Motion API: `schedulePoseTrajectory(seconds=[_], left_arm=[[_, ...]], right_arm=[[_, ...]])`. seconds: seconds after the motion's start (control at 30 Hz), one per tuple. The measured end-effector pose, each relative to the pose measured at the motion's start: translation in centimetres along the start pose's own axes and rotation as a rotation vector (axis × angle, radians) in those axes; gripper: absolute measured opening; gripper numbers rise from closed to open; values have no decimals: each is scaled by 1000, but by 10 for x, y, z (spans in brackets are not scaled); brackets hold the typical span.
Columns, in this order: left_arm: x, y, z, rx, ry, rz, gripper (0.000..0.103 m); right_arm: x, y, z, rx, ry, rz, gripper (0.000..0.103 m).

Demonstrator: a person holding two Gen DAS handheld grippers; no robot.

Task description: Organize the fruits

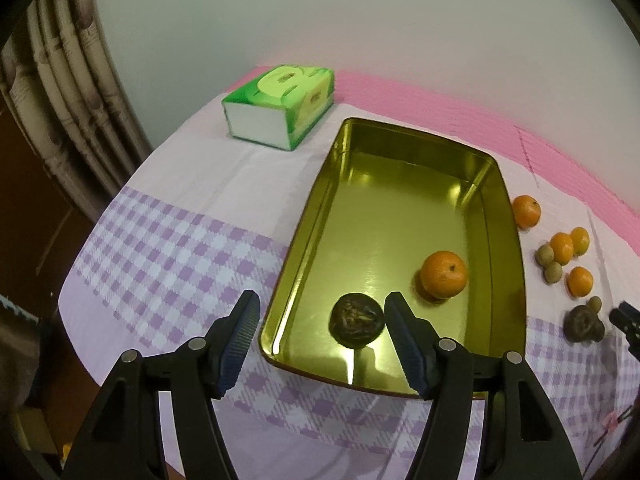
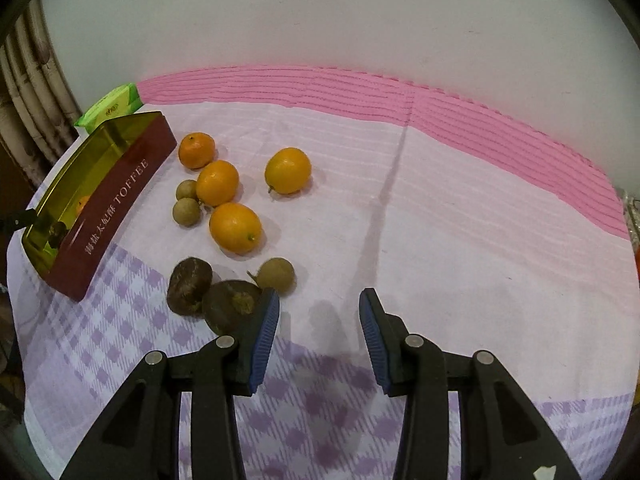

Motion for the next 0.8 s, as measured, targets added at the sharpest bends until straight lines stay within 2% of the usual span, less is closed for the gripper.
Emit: schedulePoseTrajectory(seconds=[0.27,0.37,0.57,0.8], left_arm=[[24,3,13,34,-26,-65,66],[39,4,19,38,-53,-90,66],[80,6,31,44,-124,-152,68],[132,0,34,28,-211,-202,70]], right_arm=[[-16,4,-24,-12,58,0,36],[-18,6,-28,-22,81,-9,30],[-20,4,-38,-34,118,-35,24],[-22,3,-38,-33,145,-36,24]])
Point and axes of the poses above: each gripper's, at about its wrist camera, not at the fingertips, and z roughly against the way its jaws point, x to its right, y to its top, the point moved 6 cm from there along -z, roughly the way its jaws point, and after that the axes turned 15 degrees about x, right-handed, at the moved point
